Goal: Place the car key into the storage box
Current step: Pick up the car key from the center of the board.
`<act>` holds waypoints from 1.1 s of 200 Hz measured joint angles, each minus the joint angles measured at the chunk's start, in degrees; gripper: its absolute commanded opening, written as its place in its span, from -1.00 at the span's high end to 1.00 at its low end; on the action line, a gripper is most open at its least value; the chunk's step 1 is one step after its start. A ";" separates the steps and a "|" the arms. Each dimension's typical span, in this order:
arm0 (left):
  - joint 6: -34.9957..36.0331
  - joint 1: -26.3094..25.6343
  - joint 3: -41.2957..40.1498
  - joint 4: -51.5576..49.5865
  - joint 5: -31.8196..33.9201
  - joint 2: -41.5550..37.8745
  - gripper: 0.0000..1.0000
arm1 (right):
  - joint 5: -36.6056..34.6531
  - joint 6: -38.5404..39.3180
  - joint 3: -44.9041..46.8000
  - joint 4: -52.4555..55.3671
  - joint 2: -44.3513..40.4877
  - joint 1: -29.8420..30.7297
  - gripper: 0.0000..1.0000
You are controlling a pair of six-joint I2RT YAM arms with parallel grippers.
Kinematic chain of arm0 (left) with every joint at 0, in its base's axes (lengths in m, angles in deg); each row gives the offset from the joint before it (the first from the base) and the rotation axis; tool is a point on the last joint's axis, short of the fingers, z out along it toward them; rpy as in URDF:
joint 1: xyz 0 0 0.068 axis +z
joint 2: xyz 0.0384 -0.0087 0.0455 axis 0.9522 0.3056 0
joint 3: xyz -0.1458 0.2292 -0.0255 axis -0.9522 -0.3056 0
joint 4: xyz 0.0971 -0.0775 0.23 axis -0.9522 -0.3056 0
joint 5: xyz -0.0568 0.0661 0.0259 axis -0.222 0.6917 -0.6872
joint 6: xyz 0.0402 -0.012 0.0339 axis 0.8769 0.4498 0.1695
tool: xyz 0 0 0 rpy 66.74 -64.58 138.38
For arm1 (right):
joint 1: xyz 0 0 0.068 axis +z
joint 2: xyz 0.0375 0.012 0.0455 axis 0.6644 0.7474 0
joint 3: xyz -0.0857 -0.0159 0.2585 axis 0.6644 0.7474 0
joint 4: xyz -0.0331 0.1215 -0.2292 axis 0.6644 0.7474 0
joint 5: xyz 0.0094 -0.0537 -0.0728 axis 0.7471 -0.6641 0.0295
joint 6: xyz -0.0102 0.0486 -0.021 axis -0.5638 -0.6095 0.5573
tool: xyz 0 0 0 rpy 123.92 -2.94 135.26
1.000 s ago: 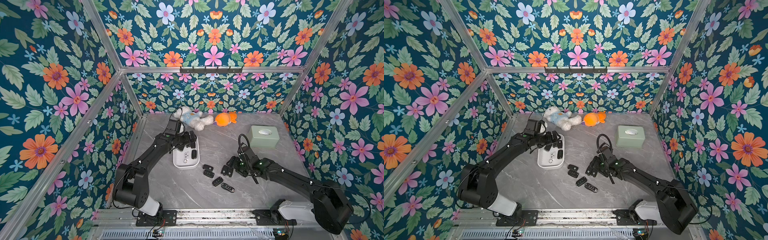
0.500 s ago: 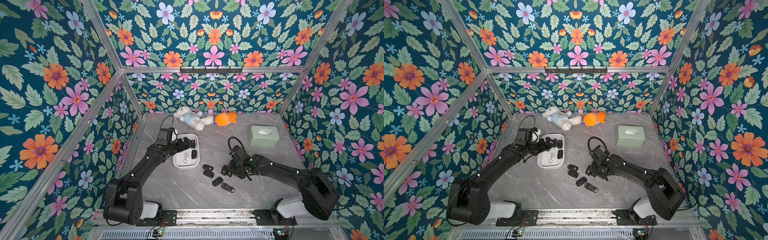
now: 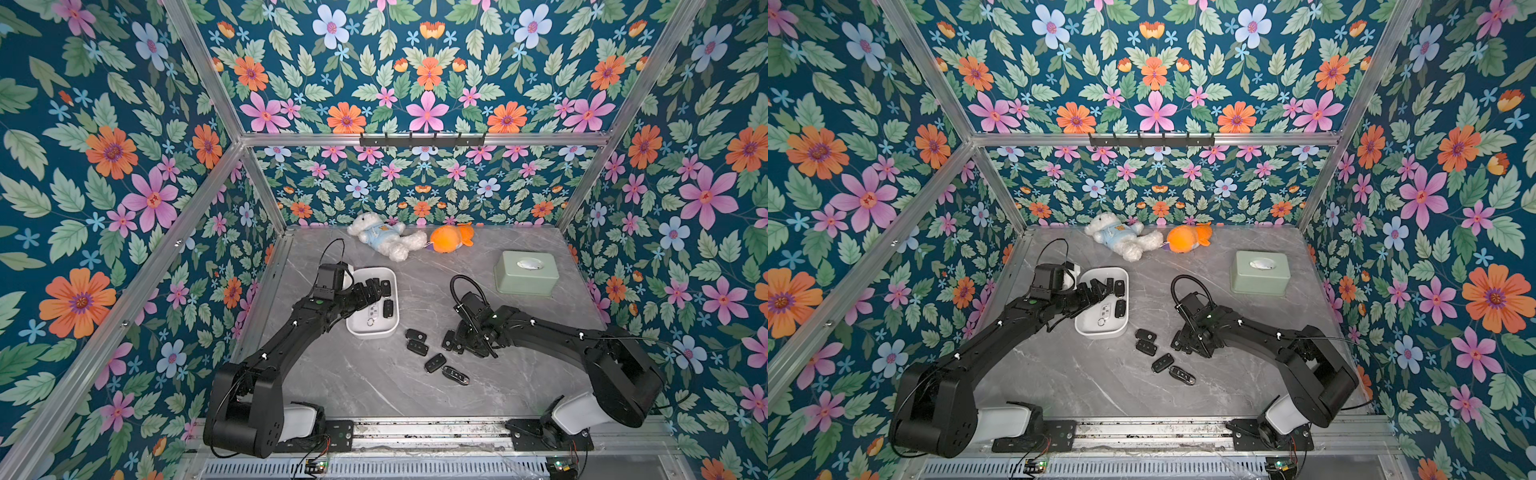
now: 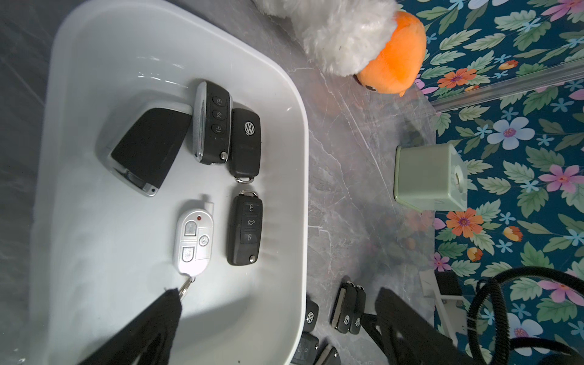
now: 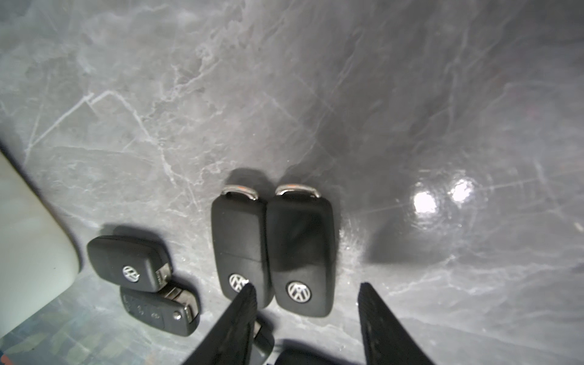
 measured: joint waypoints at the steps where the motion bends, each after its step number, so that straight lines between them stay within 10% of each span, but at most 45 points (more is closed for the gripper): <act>1: 0.00 0.00 0.00 0.02 0.00 0.00 -0.99 | -0.02 0.00 -0.04 0.00 0.04 0.00 -0.08; 220: -1.62 0.33 0.22 0.37 1.14 0.13 -0.99 | -3.13 5.49 -3.91 3.21 7.02 -0.02 0.08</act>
